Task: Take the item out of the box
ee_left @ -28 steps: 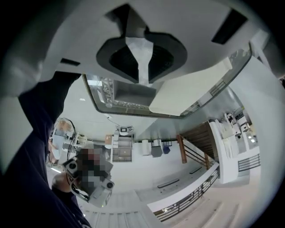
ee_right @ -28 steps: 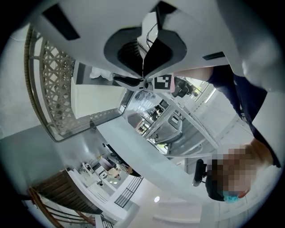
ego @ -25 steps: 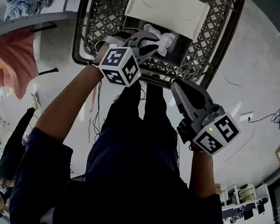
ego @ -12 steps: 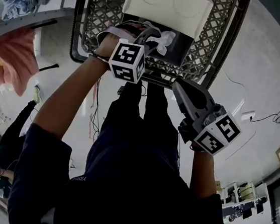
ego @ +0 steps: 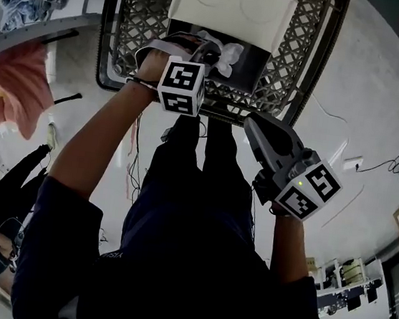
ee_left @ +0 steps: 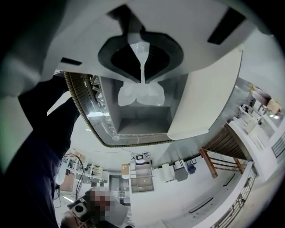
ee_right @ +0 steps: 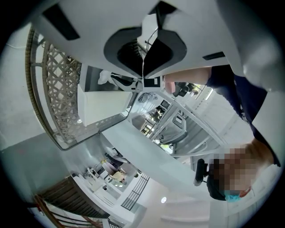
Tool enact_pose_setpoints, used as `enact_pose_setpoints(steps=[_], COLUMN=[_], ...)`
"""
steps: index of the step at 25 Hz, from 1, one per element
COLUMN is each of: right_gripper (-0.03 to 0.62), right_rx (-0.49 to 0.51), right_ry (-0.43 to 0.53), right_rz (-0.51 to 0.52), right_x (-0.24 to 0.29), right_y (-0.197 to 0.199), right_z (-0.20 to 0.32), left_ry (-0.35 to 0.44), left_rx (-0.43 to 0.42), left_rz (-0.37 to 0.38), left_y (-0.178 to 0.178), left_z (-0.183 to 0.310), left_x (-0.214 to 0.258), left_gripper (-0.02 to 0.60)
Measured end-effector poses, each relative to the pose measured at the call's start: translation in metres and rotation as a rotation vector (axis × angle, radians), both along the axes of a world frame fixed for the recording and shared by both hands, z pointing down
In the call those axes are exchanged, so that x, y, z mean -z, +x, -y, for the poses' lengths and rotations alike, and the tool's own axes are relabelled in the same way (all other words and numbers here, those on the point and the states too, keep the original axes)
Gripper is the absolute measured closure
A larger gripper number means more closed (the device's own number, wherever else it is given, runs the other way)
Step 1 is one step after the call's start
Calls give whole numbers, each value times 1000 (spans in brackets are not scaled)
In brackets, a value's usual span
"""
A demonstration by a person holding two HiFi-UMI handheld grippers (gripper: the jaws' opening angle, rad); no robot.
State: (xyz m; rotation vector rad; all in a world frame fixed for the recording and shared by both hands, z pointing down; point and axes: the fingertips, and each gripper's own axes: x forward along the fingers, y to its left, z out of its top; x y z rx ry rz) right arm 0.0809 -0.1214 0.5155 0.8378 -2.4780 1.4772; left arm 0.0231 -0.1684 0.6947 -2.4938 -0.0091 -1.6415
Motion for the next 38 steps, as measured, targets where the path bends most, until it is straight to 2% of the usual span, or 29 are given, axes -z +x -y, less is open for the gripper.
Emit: enact_pose_setpoints(steps=[4, 9, 14, 18, 30, 38], right_gripper=[568, 569, 568, 569, 568, 569], right_rx=[-2, -1, 4, 8, 25, 33], right_ry=[1, 16, 41, 71, 210, 310], right_rz=[3, -1, 3, 4, -6, -22], right_x=[2, 8, 19, 33, 93, 138], right_y=[0, -3, -10, -18, -40, -52], right_z=[-2, -4, -6, -6, 0, 9], left_ry=[17, 31, 64, 75, 92, 135], left_rx=[14, 47, 102, 173, 427, 524], left_rz=[-16, -38, -107, -191, -510, -678], left_y=[0, -7, -8, -10, -32, -52], left_z=[-1, -3, 0, 1, 13, 15], left_x=[5, 20, 52, 86, 211, 287], left_gripper=[572, 574, 574, 574, 574, 574])
